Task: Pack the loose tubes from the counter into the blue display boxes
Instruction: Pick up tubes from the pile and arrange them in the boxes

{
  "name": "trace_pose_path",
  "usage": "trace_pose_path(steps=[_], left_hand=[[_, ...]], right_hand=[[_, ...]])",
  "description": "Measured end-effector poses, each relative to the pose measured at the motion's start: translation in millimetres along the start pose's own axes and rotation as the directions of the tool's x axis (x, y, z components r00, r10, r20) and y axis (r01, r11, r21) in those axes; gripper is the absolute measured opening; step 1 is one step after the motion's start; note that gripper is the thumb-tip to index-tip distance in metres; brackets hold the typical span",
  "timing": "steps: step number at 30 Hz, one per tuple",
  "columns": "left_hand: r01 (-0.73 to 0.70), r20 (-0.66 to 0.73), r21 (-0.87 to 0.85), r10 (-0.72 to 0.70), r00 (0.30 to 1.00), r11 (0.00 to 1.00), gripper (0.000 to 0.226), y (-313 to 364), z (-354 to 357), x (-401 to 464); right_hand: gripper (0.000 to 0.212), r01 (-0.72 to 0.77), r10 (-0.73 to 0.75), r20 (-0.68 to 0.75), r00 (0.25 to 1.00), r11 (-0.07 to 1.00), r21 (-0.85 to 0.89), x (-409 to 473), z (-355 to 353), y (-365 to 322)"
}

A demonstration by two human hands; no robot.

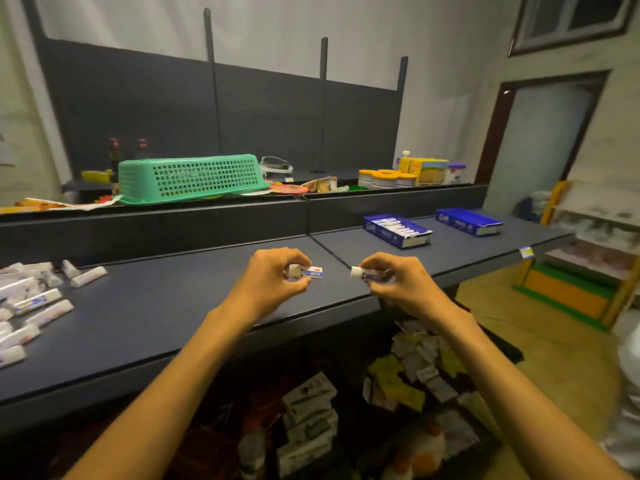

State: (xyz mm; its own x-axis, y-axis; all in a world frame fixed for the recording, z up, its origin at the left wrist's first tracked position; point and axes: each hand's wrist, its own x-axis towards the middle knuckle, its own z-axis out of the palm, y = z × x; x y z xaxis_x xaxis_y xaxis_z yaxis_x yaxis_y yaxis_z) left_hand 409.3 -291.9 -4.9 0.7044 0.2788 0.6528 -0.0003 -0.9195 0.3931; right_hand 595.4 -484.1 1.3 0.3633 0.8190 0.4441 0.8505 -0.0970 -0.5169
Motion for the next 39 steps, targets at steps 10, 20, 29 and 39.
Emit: trace_pose_path(steps=[10, 20, 29, 39], left_hand=[[-0.034, 0.048, 0.016, 0.033, 0.998, 0.999, 0.024, 60.1, 113.8, 82.4], [0.020, -0.008, 0.040, -0.020, 1.000, 0.999, 0.027, 36.3, 201.0, 180.9], [0.112, -0.048, 0.119, -0.107, 0.993, 0.987, 0.022, 4.4, 229.9, 261.6], [0.238, -0.052, 0.222, -0.233, 0.971, 0.946, 0.022, -23.6, 266.3, 303.7]], right_hand=[[0.033, -0.073, 0.066, -0.078, 0.995, 0.993, -0.097, -18.2, -86.5, 114.9], [0.034, -0.036, 0.024, -0.076, 0.997, 0.987, -0.159, 57.4, -123.4, 227.1], [0.034, 0.040, -0.042, -0.010, 0.999, 0.987, -0.157, 157.1, -138.4, 300.8], [0.033, 0.169, -0.160, 0.100, 0.982, 0.981, -0.094, 242.2, -119.4, 357.9]])
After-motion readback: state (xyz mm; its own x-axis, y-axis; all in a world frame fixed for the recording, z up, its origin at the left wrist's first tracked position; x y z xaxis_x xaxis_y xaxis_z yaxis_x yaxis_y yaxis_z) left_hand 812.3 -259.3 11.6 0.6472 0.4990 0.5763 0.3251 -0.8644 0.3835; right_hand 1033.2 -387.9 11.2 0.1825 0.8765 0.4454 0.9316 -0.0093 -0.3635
